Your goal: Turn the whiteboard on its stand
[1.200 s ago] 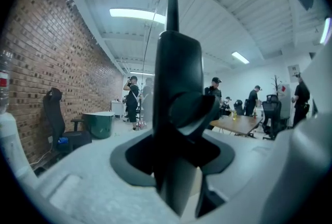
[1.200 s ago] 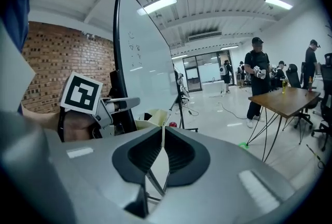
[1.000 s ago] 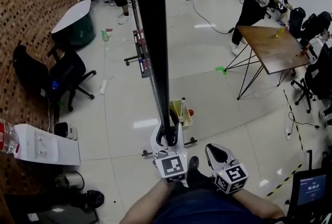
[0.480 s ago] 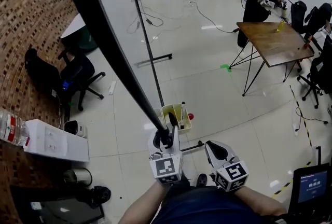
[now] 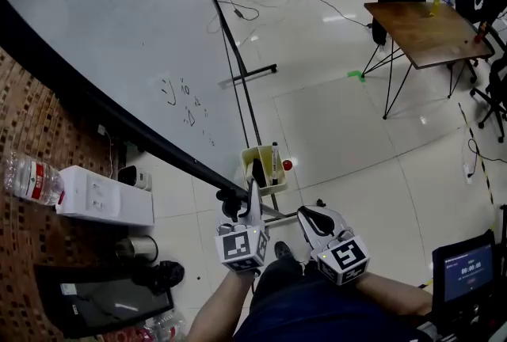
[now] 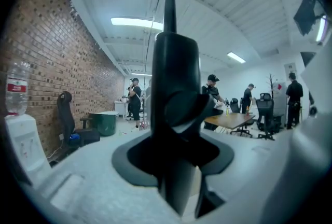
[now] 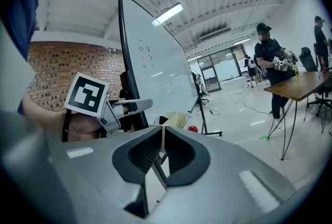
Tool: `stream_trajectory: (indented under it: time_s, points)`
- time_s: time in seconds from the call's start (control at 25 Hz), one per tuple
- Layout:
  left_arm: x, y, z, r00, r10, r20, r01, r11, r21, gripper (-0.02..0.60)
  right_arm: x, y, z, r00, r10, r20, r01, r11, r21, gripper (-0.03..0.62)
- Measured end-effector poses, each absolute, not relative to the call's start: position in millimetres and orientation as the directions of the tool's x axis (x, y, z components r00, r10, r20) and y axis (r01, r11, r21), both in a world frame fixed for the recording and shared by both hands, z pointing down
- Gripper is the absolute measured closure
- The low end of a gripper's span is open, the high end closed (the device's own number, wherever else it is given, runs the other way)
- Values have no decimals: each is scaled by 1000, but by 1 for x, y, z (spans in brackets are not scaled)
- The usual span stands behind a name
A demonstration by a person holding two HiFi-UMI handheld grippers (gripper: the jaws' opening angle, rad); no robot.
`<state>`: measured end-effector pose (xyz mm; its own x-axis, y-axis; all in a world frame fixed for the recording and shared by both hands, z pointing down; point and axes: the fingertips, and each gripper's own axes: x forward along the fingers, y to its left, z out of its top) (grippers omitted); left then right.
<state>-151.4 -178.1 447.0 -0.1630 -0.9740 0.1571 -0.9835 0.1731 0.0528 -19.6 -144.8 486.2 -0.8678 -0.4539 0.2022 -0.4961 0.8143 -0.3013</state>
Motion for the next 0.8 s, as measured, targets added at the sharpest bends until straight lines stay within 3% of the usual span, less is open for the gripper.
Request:
stream_trajectory:
  time_s: [0.36,0.64,0.8]
  points:
    - [-125,-140,456,-138,-980,143,-986,149,73,394,-5,-126,470,-826,-522,214,-562,794,-233,571]
    - [-103,-121,453,-103,-990,98,-994,107,32,390,-7,-57,492,-823,-472,318,-538,827,-165,577]
    - [-98,-103,450,-90,-991,104,-995,95,44,387,5,-38,490,-793,-505,341,-576,805,-146,577]
